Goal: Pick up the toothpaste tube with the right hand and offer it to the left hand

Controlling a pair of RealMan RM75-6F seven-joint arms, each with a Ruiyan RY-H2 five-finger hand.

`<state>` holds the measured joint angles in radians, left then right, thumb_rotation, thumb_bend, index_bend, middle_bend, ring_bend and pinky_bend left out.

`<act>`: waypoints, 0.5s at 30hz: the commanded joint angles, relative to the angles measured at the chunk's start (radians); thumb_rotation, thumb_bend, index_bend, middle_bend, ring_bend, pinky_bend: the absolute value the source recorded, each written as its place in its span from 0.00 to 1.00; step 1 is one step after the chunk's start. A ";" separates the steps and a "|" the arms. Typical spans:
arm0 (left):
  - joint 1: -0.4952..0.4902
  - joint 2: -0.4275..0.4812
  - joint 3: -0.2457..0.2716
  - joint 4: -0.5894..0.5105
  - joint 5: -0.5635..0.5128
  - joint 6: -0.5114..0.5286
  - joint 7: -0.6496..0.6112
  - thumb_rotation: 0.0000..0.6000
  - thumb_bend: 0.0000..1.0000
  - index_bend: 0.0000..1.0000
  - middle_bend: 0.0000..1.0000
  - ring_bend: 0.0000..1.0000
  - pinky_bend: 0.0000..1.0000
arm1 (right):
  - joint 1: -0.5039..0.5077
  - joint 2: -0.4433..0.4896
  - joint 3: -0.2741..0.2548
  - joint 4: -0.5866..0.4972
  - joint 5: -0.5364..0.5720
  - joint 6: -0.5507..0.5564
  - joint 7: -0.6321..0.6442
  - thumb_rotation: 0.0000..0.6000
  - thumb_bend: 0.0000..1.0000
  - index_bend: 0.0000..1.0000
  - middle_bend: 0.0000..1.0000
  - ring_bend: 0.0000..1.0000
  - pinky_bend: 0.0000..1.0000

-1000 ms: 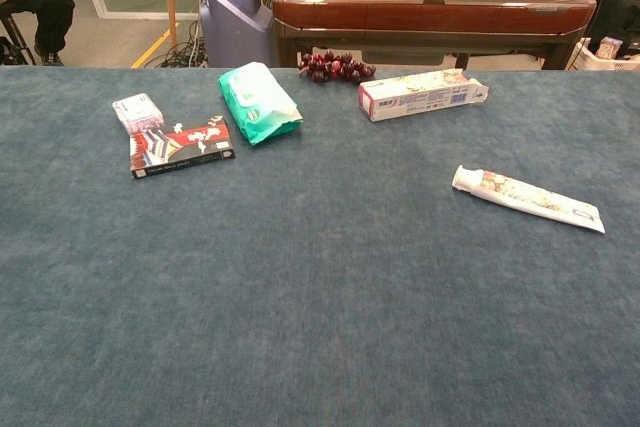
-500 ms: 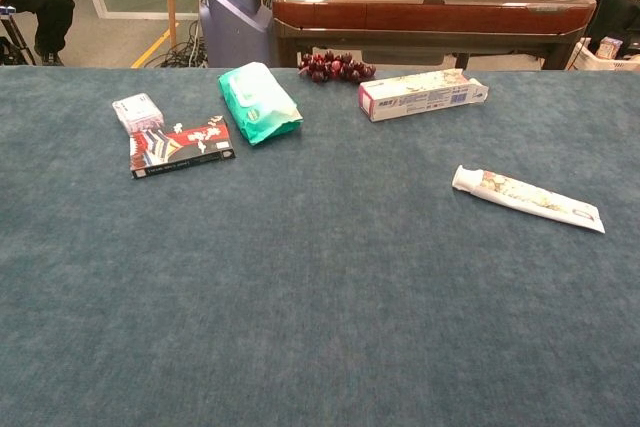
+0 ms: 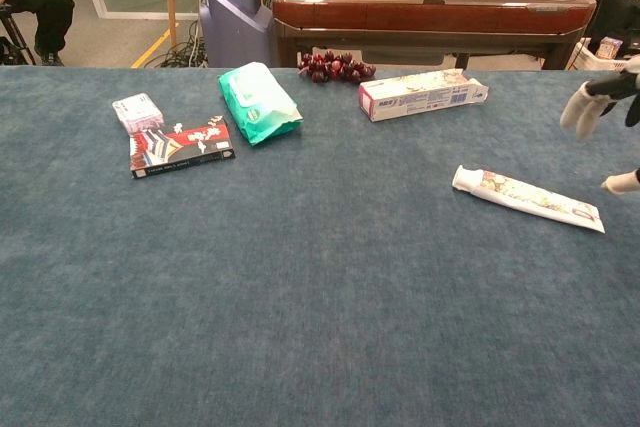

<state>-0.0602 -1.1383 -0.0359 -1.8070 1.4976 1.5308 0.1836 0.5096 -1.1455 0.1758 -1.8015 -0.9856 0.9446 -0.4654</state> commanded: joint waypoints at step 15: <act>0.013 -0.006 0.008 0.009 -0.003 0.005 -0.008 1.00 0.22 0.17 0.46 0.42 0.18 | 0.219 -0.233 -0.010 0.317 0.246 -0.153 -0.072 1.00 0.20 0.27 0.32 0.19 0.26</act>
<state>-0.0469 -1.1439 -0.0277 -1.7984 1.4951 1.5353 0.1753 0.7165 -1.3645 0.1697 -1.4999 -0.7551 0.8037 -0.5355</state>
